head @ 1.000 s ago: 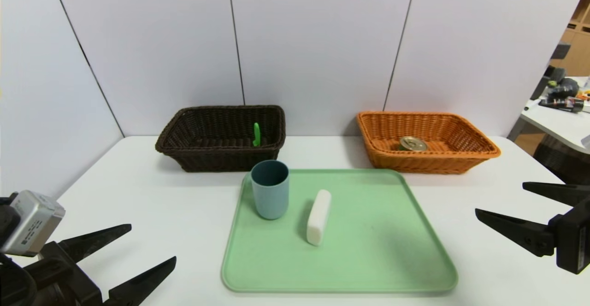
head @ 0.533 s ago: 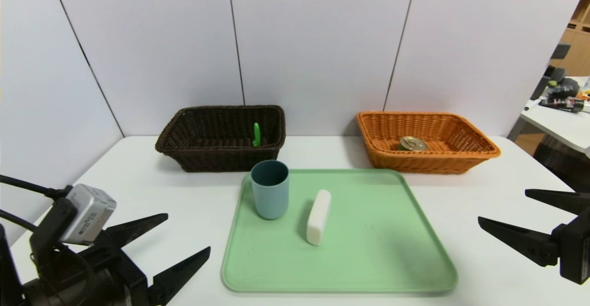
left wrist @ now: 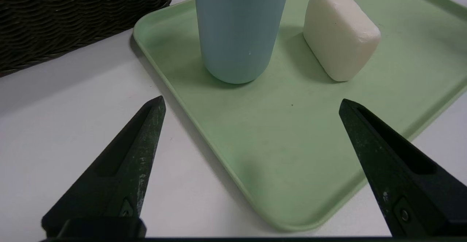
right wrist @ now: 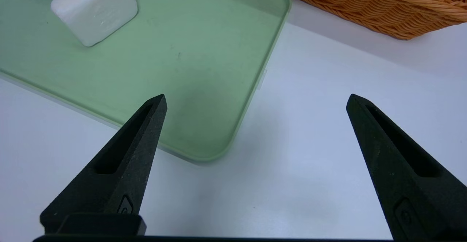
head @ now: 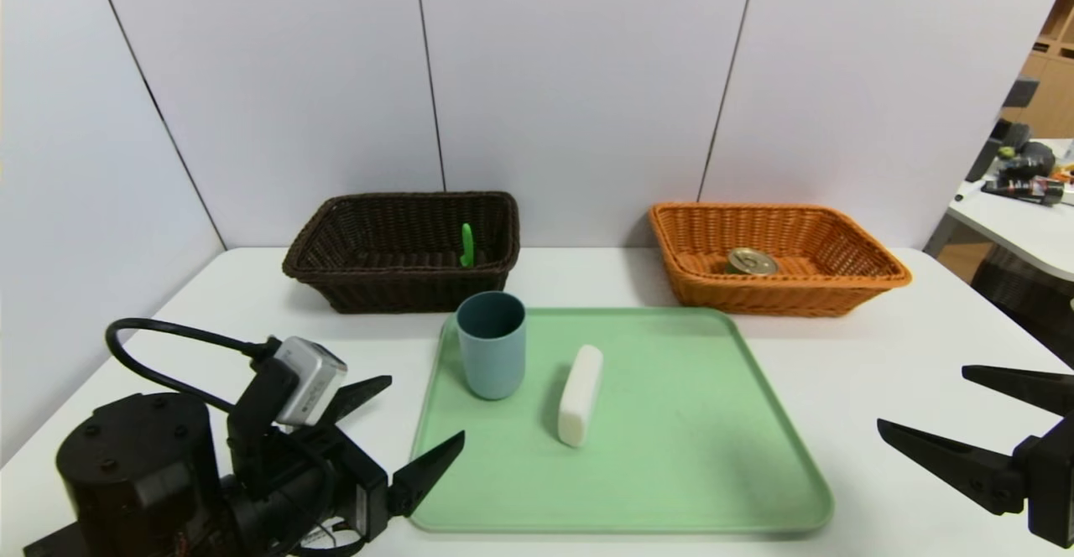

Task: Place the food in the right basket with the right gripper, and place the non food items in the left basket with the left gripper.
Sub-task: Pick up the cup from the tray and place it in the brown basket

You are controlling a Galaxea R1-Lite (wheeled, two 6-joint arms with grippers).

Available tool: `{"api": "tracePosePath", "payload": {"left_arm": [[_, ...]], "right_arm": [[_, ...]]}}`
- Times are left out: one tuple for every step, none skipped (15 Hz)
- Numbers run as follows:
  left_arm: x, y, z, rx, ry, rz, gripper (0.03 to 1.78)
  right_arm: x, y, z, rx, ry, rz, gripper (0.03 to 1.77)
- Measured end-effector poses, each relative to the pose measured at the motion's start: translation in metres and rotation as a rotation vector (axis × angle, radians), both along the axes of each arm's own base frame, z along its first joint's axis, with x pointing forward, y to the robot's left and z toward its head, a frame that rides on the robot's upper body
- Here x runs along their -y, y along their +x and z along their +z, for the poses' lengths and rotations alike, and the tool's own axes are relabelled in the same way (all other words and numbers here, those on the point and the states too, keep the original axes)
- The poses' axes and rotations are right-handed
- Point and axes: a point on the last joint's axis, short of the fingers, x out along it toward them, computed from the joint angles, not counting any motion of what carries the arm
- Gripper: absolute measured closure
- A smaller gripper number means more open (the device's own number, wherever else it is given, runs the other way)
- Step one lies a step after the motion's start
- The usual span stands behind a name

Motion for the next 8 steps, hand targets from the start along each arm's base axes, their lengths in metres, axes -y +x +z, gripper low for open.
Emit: {"api": "tracePosePath", "payload": {"left_arm": [[0.005, 0.005, -0.005, 0.010, -0.003, 0.001, 0.12], [0.010, 0.009, -0.011, 0.012, 0.003, 0.011, 0.12], [0.014, 0.014, -0.017, 0.014, 0.018, 0.023, 0.12], [0.018, 0.019, -0.021, 0.011, 0.030, 0.027, 0.12], [0.021, 0.023, -0.025, 0.002, 0.038, 0.027, 0.12], [0.024, 0.026, -0.028, -0.003, 0.041, 0.028, 0.12], [0.026, 0.029, -0.029, -0.006, 0.040, 0.029, 0.12], [0.028, 0.033, -0.030, -0.002, 0.038, 0.034, 0.12]], "right_arm": [[0.000, 0.000, 0.000, 0.001, 0.000, 0.000, 0.11], [0.000, 0.000, 0.000, 0.001, 0.000, 0.002, 0.11], [0.000, 0.000, 0.000, 0.002, -0.002, 0.004, 0.11], [-0.001, 0.000, 0.000, 0.003, -0.002, 0.007, 0.11], [-0.001, 0.000, 0.000, 0.003, -0.002, 0.010, 0.11], [-0.001, 0.000, 0.001, 0.004, -0.002, 0.013, 0.11], [-0.002, 0.000, 0.001, 0.004, -0.003, 0.014, 0.11], [-0.002, 0.001, 0.001, 0.002, -0.004, 0.015, 0.11]]}}
